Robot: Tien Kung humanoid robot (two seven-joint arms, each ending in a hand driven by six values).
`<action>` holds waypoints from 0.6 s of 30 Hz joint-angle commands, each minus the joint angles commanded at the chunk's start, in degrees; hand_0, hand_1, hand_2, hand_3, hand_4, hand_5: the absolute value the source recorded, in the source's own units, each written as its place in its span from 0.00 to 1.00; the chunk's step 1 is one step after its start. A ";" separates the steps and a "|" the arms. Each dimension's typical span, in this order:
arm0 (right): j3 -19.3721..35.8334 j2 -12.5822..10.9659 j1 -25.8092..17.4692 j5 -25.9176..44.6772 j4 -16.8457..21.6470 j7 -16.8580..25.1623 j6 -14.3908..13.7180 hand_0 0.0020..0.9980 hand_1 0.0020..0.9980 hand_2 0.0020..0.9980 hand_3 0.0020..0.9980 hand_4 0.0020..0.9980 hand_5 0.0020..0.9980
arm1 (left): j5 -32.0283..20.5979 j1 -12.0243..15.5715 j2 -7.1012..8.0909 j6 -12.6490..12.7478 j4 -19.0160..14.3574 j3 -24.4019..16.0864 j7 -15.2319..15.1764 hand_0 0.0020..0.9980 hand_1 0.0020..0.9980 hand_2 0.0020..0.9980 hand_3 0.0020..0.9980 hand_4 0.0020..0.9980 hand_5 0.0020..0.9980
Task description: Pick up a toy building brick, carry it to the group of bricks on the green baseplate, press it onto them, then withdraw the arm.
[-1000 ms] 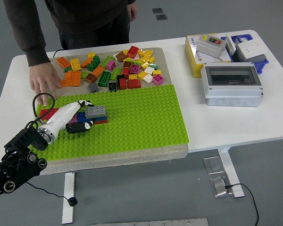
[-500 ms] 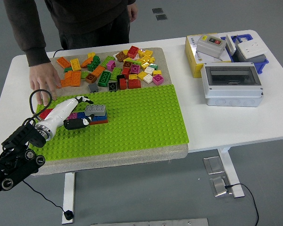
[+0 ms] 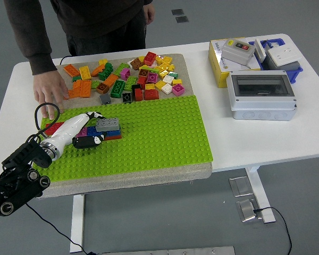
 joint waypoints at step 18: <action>0.37 -0.07 -0.03 -0.32 -0.09 -0.14 0.04 0.65 0.62 0.59 0.60 0.64 1.00 | -0.52 -0.14 1.47 -0.59 -1.77 -0.64 0.18 1.00 0.97 0.95 0.75 0.63 0.34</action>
